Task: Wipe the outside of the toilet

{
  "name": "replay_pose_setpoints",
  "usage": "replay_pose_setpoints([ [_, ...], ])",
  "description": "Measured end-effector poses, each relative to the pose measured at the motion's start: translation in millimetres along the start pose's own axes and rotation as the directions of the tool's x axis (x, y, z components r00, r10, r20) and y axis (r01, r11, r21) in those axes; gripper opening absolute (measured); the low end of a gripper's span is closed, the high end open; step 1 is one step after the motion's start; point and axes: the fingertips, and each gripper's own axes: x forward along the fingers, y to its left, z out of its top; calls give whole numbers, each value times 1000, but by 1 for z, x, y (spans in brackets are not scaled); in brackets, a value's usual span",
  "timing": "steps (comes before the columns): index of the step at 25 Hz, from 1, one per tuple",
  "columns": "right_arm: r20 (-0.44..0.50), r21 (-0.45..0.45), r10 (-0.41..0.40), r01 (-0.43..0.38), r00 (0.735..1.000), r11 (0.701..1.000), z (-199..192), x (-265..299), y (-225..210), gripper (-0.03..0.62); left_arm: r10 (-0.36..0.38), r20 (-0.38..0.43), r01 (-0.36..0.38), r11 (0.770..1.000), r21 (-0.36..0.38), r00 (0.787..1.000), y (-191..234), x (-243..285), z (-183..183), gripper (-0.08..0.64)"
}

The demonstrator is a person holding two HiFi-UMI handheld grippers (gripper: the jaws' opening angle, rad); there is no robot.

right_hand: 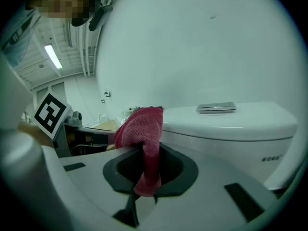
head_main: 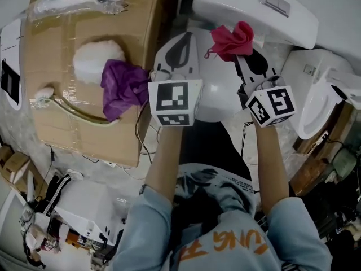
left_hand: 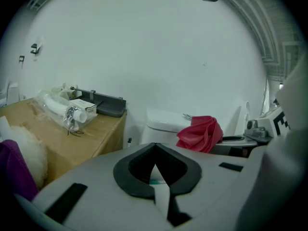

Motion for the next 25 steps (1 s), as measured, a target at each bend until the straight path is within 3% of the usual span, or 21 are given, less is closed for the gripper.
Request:
replay_pose_setpoints([
  [4, 18, -60, 91, -90, 996, 994, 5, 39, 20, 66, 8, 42, -8, 1000, 3, 999, 13, 11, -4, 25],
  [10, 60, -102, 130, -124, 990, 987, 3, 79, 35, 66, 41, 72, -37, 998, -45, 997, 39, 13, -17, 25],
  [17, 70, -94, 83, -76, 994, 993, -7, 112, 22, 66, 75, 71, -74, 997, -10, 995, 55, 30, -19, 25],
  [25, 83, -45, 19, -15, 996, 999, -11, 115, 1, 66, 49, 42, -51, 997, 52, 998, 35, 48, -17, 25],
])
